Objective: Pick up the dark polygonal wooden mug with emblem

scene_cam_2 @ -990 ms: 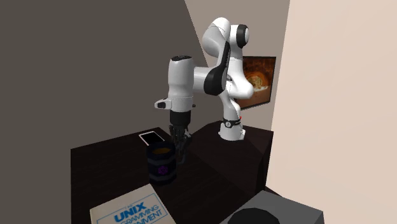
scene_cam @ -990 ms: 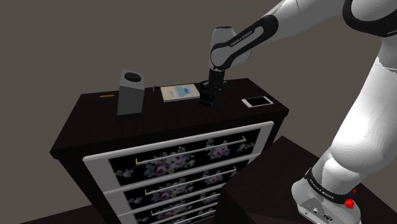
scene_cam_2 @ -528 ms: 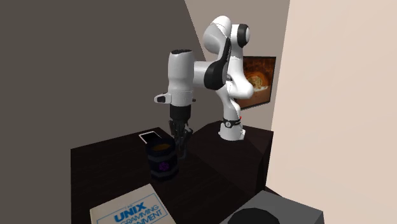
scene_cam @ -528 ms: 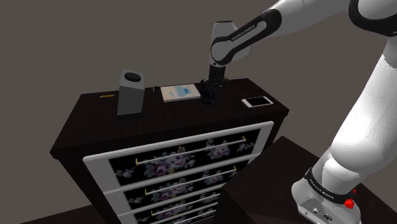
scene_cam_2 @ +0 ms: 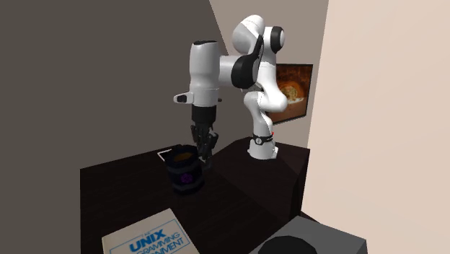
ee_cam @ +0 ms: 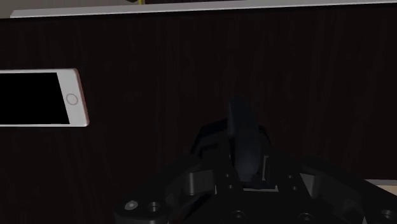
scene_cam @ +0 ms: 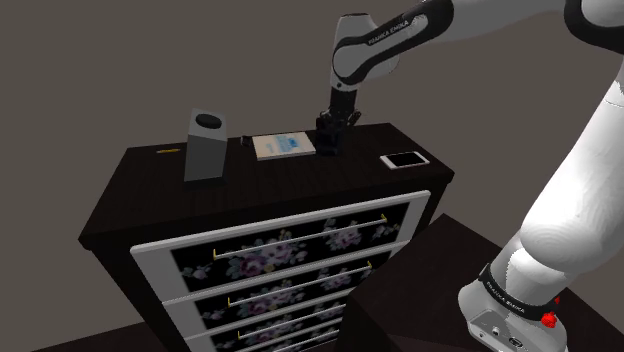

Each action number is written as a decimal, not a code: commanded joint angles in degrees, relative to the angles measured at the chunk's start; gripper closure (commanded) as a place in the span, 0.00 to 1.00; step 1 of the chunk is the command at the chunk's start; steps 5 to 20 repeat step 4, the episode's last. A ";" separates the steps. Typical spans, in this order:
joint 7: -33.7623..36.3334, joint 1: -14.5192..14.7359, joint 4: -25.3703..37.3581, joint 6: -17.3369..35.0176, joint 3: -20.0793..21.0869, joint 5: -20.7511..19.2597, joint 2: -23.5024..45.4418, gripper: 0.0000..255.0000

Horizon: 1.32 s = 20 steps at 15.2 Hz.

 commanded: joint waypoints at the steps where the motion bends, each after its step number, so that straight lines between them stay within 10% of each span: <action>1: -0.13 -0.02 1.05 -1.51 0.00 0.11 -0.54 1.00; 20: -0.19 -0.02 1.56 -2.35 0.01 0.17 -0.87 1.00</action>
